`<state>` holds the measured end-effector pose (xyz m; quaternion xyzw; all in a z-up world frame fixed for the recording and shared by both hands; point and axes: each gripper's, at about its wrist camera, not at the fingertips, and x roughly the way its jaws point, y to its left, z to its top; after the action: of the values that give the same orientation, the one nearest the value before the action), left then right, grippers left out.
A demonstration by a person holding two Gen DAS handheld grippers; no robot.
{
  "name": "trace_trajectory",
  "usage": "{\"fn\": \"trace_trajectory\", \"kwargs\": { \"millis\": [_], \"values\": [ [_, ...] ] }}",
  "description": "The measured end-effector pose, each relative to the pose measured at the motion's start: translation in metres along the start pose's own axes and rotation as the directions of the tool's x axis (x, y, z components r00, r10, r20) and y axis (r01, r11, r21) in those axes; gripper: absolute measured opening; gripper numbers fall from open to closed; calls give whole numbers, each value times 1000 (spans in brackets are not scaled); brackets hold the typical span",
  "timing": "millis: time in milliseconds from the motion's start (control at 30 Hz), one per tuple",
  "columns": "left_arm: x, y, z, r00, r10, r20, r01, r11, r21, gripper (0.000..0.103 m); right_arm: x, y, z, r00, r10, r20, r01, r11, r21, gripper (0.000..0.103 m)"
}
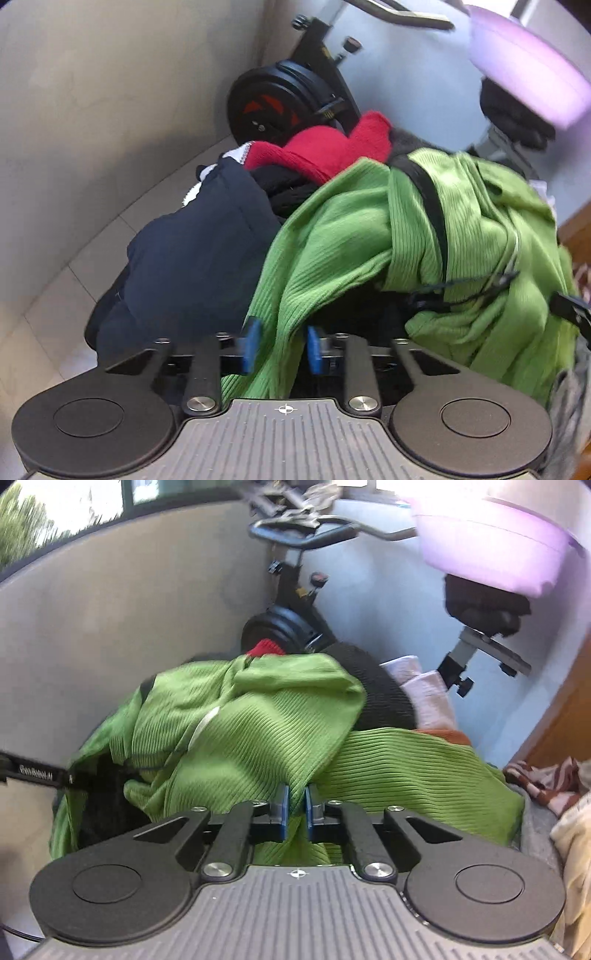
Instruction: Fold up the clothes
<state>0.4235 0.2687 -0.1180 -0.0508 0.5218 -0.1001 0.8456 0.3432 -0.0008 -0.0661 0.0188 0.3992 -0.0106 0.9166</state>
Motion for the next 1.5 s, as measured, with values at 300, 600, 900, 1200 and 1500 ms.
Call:
{"fn": "trace_trajectory", "kwargs": {
  "millis": [300,600,900,1200,1500],
  "values": [
    [-8,-8,-3,999,-9,43,9,1000,1,7,-43,-79,-10,964,-255,73,224,929,295,5],
    [-17,-14,-3,997,-53,64,55,998,-34,63,-33,-120,-40,949,-308,-68,309,862,401,8],
    [-23,-68,-16,969,-245,20,243,966,83,67,-52,-111,-41,942,-337,-13,317,873,370,60],
    [31,-109,-37,971,-228,-76,237,960,146,56,-65,-124,-64,926,-373,-48,363,851,381,66],
    [-19,-108,-21,934,-355,28,351,931,100,6,-74,-127,-75,935,-351,-52,342,854,391,66]
  ]
}}
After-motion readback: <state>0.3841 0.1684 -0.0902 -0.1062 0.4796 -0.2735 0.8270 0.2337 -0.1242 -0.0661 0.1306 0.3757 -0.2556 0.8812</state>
